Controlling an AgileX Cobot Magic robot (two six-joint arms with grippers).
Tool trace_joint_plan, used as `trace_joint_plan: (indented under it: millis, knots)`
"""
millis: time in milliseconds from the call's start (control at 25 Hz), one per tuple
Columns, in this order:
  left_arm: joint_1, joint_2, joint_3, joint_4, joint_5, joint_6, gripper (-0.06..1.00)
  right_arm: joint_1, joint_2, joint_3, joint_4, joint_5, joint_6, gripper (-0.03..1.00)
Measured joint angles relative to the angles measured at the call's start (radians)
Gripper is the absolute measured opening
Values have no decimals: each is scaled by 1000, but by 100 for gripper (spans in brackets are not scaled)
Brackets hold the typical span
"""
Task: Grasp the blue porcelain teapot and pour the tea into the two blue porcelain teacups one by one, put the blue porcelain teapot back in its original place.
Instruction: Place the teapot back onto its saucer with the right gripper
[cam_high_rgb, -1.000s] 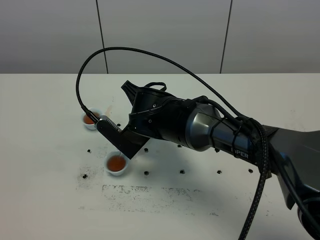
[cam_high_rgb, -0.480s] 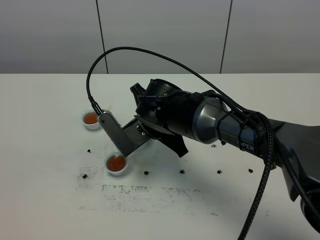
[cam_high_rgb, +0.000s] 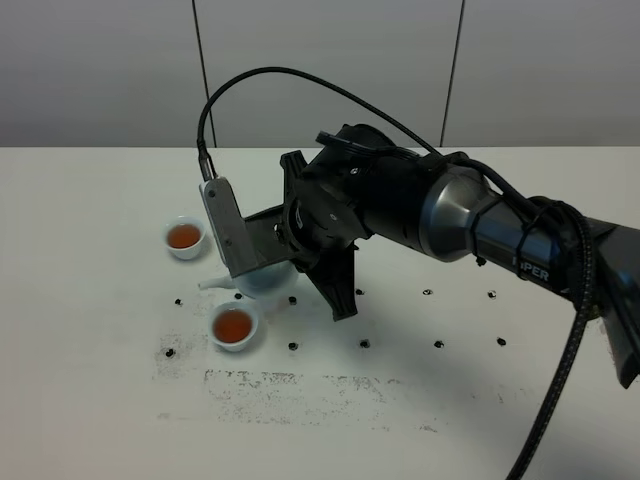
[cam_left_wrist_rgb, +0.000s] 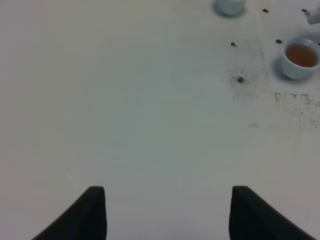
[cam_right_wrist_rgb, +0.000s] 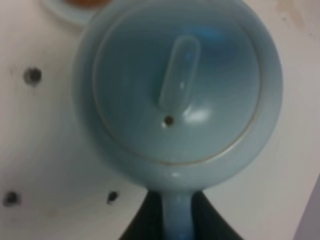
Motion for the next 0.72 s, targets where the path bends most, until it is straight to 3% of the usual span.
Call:
trace_joint_plan:
  millis: [120, 320, 520, 720]
  knots:
    - [0, 0, 0, 0, 0, 0, 51, -6, -43, -1, 54, 13, 144, 4]
    - [0, 0, 0, 0, 0, 0, 51, -17, -153, 59, 127, 10, 488, 4]
    - [0, 0, 0, 0, 0, 0, 51, -18, -281, 268, 204, -63, 836, 4]
    - [0, 0, 0, 0, 0, 0, 51, -15, -320, 469, 215, -167, 1015, 4]
